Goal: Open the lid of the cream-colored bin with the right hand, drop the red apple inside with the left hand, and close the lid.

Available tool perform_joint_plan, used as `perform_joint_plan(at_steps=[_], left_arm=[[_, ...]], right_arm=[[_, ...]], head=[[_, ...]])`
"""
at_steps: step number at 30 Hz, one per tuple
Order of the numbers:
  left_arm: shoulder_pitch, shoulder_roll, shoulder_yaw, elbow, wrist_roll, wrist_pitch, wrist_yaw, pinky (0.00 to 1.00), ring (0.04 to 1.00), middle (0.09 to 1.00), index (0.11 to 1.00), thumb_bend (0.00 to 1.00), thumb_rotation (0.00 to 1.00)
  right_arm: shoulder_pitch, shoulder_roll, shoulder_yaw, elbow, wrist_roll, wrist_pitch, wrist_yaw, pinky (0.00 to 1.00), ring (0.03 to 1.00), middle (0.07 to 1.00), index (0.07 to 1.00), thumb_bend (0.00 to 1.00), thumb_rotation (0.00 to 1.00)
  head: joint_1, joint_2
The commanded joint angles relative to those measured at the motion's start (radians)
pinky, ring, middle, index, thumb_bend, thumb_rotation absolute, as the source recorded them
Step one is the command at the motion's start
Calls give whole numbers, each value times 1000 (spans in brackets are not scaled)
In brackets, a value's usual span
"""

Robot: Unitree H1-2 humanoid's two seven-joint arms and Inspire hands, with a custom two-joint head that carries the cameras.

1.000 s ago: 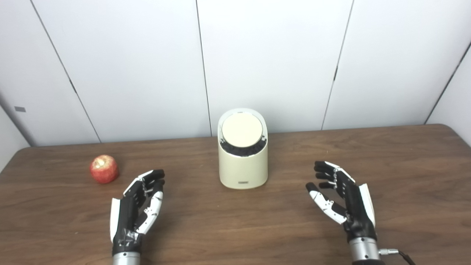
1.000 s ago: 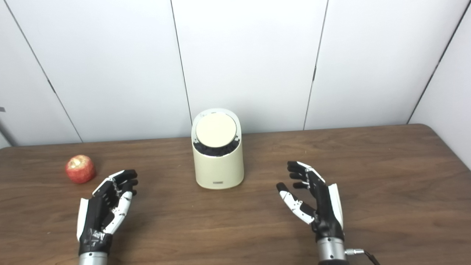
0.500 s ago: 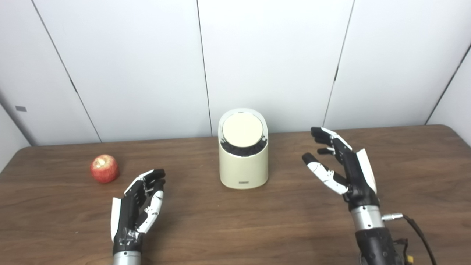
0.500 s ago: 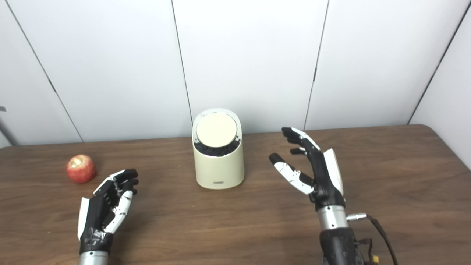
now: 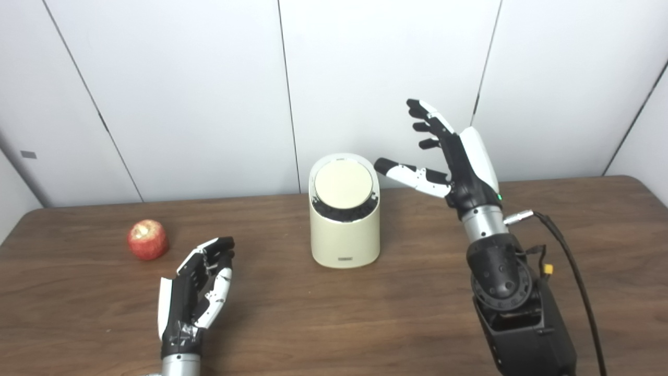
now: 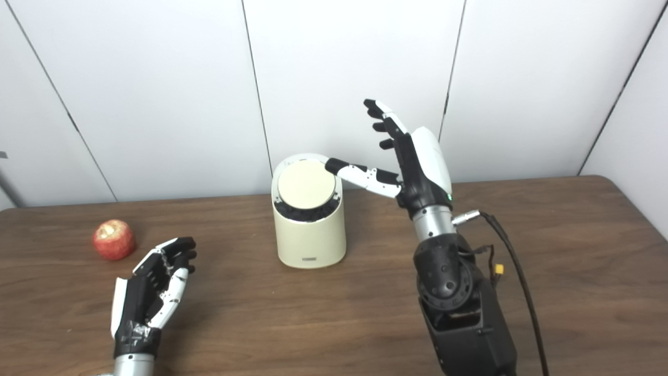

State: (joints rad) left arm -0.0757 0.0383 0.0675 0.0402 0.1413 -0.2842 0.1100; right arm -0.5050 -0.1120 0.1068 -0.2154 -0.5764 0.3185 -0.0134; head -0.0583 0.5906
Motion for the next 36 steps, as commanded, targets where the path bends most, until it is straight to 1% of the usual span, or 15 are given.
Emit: perform_joint_plan(at_steps=[1, 2, 3, 4, 5, 9, 12, 15, 17, 22, 27, 30, 35, 36], left_arm=[[-15, 3, -3, 5, 17, -33, 14, 633, 715, 736, 721, 232, 412], [-15, 2, -3, 6, 18, -35, 16, 631, 712, 734, 719, 230, 410], [-15, 1, -4, 6, 20, -33, 17, 630, 711, 733, 718, 228, 407], [-15, 0, -4, 3, 21, -30, 17, 631, 712, 733, 718, 226, 405], [-14, -2, -4, 0, 21, -25, 17, 633, 712, 733, 718, 226, 403], [-14, -7, -6, -8, 23, -12, 16, 638, 716, 735, 718, 225, 385], [-15, -10, -5, -2, 25, -19, 20, 641, 719, 736, 719, 232, 394], [-13, -12, -7, -9, 33, -14, 23, 634, 715, 732, 716, 233, 405], [-12, -15, -8, -14, 34, -8, 25, 637, 716, 734, 718, 237, 418], [-10, -21, -8, -13, 36, -15, 25, 628, 709, 731, 716, 230, 392], [-8, -27, -11, -21, 45, -8, 25, 621, 704, 730, 716, 224, 394], [-6, -32, -14, -25, 50, -9, 25, 620, 704, 731, 717, 228, 401], [-4, -40, -17, -32, 62, -10, 29, 616, 701, 729, 714, 232, 407], [-4, -40, -18, -32, 66, -13, 29, 615, 700, 729, 714, 228, 409]], right_arm=[[-52, 10, 1, 7, -17, 2, -17, 482, 606, 731, 888, 875, 632], [-58, 15, 4, 17, -23, 6, -21, 474, 607, 716, 888, 882, 617], [-64, 19, 10, 27, -32, 15, -22, 502, 644, 737, 888, 883, 610], [-71, 21, 16, 36, -44, 23, -21, 582, 728, 805, 895, 878, 615], [-78, 21, 25, 49, -62, 29, -23, 637, 784, 853, 901, 877, 623], [-95, 28, 41, 86, -91, 37, -32, 694, 841, 914, 909, 884, 636], [-102, 38, 50, 120, -101, 32, -49, 683, 837, 909, 923, 880, 609], [-106, 44, 58, 147, -116, 41, -64, 697, 852, 912, 926, 898, 595], [-105, 44, 64, 164, -127, 50, -66, 686, 843, 913, 919, 920, 591], [-88, 38, 72, 183, -129, 49, -68, 694, 836, 919, 918, 953, 551], [-80, 37, 74, 193, -131, 50, -76, 706, 857, 915, 905, 971, 547], [-82, 35, 76, 204, -138, 58, -81, 709, 862, 910, 902, 965, 512], [-84, 24, 78, 233, -148, 58, -87, 762, 888, 917, 909, 955, 460], [-85, 22, 79, 241, -152, 55, -91, 759, 883, 915, 907, 966, 461]], head=[[1, -1], [2, -1], [2, -1], [3, -1], [3, -1], [5, -1], [7, -3], [8, -4], [11, -5], [12, -4], [20, -4], [22, -3], [29, 1], [29, 1]])
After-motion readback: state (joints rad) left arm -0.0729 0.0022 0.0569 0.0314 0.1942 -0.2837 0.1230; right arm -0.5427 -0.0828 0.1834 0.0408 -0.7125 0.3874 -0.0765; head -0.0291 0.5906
